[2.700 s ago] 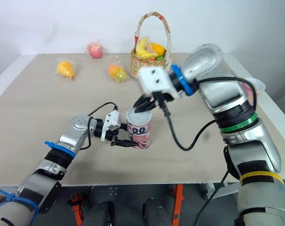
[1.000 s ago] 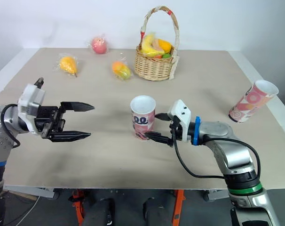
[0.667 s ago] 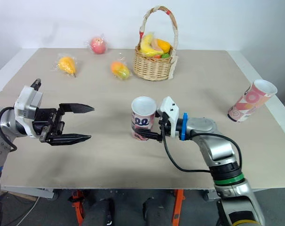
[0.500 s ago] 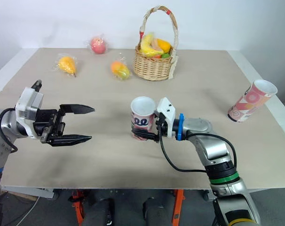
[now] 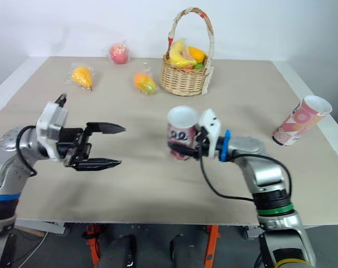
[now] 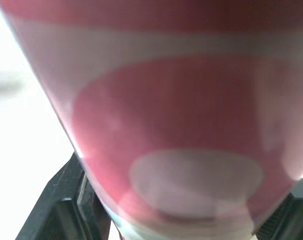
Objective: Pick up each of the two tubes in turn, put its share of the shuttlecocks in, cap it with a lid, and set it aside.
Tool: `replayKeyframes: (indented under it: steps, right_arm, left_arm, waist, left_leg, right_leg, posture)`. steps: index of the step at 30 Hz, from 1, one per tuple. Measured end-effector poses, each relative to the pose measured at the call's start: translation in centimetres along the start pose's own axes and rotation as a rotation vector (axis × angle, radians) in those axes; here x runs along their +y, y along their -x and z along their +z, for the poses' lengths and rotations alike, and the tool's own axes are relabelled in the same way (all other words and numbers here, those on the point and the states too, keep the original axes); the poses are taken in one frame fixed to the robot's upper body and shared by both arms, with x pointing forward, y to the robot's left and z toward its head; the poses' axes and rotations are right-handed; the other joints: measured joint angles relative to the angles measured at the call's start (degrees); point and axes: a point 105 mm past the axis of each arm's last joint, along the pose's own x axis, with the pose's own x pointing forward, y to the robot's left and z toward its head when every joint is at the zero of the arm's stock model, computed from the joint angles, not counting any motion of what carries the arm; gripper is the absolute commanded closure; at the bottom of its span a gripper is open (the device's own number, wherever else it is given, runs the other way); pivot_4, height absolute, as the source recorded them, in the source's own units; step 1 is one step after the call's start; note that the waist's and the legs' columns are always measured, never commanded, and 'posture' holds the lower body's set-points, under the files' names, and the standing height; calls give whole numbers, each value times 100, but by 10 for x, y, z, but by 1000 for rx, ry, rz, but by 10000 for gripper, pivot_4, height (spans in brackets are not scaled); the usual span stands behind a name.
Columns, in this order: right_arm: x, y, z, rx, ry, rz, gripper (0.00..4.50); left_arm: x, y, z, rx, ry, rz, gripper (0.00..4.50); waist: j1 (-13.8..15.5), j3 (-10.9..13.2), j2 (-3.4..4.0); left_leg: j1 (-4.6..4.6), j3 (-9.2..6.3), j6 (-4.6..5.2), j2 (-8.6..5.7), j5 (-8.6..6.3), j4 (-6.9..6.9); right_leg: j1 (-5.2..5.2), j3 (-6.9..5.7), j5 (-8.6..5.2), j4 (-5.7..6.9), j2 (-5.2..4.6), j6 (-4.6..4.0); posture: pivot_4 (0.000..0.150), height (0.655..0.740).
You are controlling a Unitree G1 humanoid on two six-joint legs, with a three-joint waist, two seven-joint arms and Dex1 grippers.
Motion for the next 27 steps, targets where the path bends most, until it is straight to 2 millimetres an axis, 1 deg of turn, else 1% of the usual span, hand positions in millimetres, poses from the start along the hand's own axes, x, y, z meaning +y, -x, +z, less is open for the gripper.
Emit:
replayKeyframes:
  steps: [1,2,3,4,5,6,8,9,13,15,18,21,23,27]
  right_arm:
    - [-26,18,-1,-6,-24,-138,11868]
    - [-27,18,-1,-6,-24,-142,11868]
    - [-40,29,-3,-8,-45,-220,11868]
    - [-72,57,-12,-14,-105,-413,11868]
    - [-76,60,-14,-12,-112,-436,11868]
    - [-85,74,-19,-7,-129,-506,11868]
    - [-91,83,-27,3,-142,-557,11868]
    - [-97,92,-40,19,-178,-613,11868]
    - [-104,101,-48,21,-207,-669,11868]
    - [-106,104,-53,26,-221,-686,11868]
    - [-106,105,-54,24,-220,-687,11868]
    - [-106,104,-55,14,-232,-680,238]
    - [-103,102,-59,12,-254,-665,238]
    - [-99,105,-77,55,-307,-672,238]
  left_arm:
    - [6,-7,3,-19,-4,0,0]
    - [6,-7,3,-20,-5,1,0]
    - [9,-9,4,-26,-9,4,0]
    - [16,-15,2,-23,-14,16,0]
    - [17,-15,1,-21,-12,18,0]
    - [21,-16,-3,-15,-3,33,0]
    - [27,-21,-6,-29,5,53,0]
    - [39,-32,-11,-34,30,84,0]
    - [46,-37,-10,-40,37,106,0]
    - [50,-35,-14,-18,44,132,0]
    - [55,-33,-21,10,56,175,0]
    - [59,-32,-26,37,57,204,0]
    - [59,-32,-26,39,57,209,0]
    - [59,-32,-26,41,62,208,0]
  waist:
    - [-2,0,0]
    - [-2,0,0]
    - [-4,0,0]
    - [-4,0,0]
    - [-6,0,1]
    - [-15,-1,2]
    - [-26,-1,2]
    - [-35,-1,4]
    - [-47,-1,6]
    - [-48,-2,7]
    - [-44,-2,7]
    - [-44,-2,7]
    - [-44,-2,7]
    - [-34,-2,8]
  left_leg:
    - [1,-1,0,0,0,0]
    - [0,-1,0,0,0,0]
    - [1,0,0,-1,0,0]
    - [2,-1,0,-3,0,-1]
    - [3,1,0,-3,0,-2]
    - [3,3,1,-3,0,-6]
    - [3,4,4,-3,-2,-6]
    - [3,6,6,-4,-2,-6]
    - [6,10,6,-6,-3,-5]
    - [7,11,5,-6,-3,-6]
    - [6,10,5,-6,-2,-5]
    - [7,9,5,-6,-2,-3]
    - [7,10,6,-5,-2,-3]
    - [5,12,6,-8,-2,-2]
  right_leg:
    - [2,0,2,-1,0,-1]
    - [2,0,3,-1,0,-2]
    - [2,2,4,-2,1,-4]
    - [4,2,10,-2,1,-14]
    - [3,5,13,-2,1,-19]
    - [2,8,13,-3,1,-21]
    - [1,11,13,-4,4,-21]
    - [1,16,17,-6,5,-16]
    - [2,24,18,-7,4,-13]
    - [3,26,18,-7,4,-13]
    - [3,25,19,-7,4,-11]
    - [10,24,25,-16,4,-2]
    - [12,25,28,-22,4,3]
    - [13,27,30,-27,0,7]
  posture:
    - [1500,7393]
    - [1500,7393]
    - [1500,7393]
    - [1500,7393]
    - [1500,7393]
    - [1500,7393]
    - [1500,7393]
    - [1500,7393]
    - [1500,7393]
    - [1500,7393]
    - [1500,7393]
    - [1500,7393]
    - [1500,7393]
    - [1500,7393]
